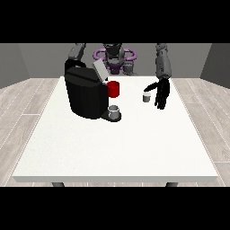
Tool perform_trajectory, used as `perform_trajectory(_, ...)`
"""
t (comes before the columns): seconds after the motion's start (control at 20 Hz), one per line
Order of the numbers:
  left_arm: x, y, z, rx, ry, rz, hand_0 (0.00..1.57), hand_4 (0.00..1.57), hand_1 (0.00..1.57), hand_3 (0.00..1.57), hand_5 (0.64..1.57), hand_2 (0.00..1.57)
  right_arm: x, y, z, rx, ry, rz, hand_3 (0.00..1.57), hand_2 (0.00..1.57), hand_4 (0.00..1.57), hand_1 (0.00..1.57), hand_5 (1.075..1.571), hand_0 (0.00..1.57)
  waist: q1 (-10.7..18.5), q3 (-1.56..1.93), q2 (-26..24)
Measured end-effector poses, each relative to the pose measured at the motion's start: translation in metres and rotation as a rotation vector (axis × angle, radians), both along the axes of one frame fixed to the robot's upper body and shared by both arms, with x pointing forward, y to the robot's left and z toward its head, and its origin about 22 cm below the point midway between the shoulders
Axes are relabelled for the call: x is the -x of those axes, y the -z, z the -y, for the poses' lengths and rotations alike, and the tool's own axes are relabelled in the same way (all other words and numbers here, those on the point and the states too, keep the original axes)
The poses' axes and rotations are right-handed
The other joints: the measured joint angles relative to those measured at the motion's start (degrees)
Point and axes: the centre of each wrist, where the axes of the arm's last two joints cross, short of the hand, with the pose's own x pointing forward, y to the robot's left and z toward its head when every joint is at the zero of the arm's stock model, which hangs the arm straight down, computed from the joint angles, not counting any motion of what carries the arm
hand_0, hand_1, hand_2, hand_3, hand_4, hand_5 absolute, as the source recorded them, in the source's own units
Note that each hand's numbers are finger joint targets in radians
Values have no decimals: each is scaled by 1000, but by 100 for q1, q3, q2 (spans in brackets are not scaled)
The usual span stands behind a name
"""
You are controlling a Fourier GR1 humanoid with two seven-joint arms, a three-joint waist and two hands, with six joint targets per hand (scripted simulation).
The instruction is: Insert the coffee pod into the coffee machine and close the lid
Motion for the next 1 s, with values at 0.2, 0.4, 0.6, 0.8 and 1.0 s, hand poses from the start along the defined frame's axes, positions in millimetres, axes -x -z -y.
perform_trajectory(0.2,-6,3,-2,-47,27,-40,0,0,0,0,1571,0,1,9,0,9,24,-17,0,0,518,0,1571,0,10,5,33)
perform_trajectory(0.4,-16,-3,-3,-96,22,-58,0,0,0,0,1571,0,-5,11,-2,15,34,-8,0,0,358,0,1571,0,9,37,107)
perform_trajectory(0.6,-21,-3,-1,-86,56,-77,0,0,0,0,1571,102,-8,14,3,17,51,-20,0,0,276,0,1571,0,85,47,40)
perform_trajectory(0.8,-27,-9,-1,-93,87,-61,399,0,399,591,1571,704,-17,14,8,9,66,-8,0,0,374,0,1571,0,156,66,136)
perform_trajectory(1.0,-29,-7,3,-132,93,-41,1071,0,1071,1082,1571,1147,-18,21,5,-1,88,-35,0,0,409,0,1571,0,198,59,70)
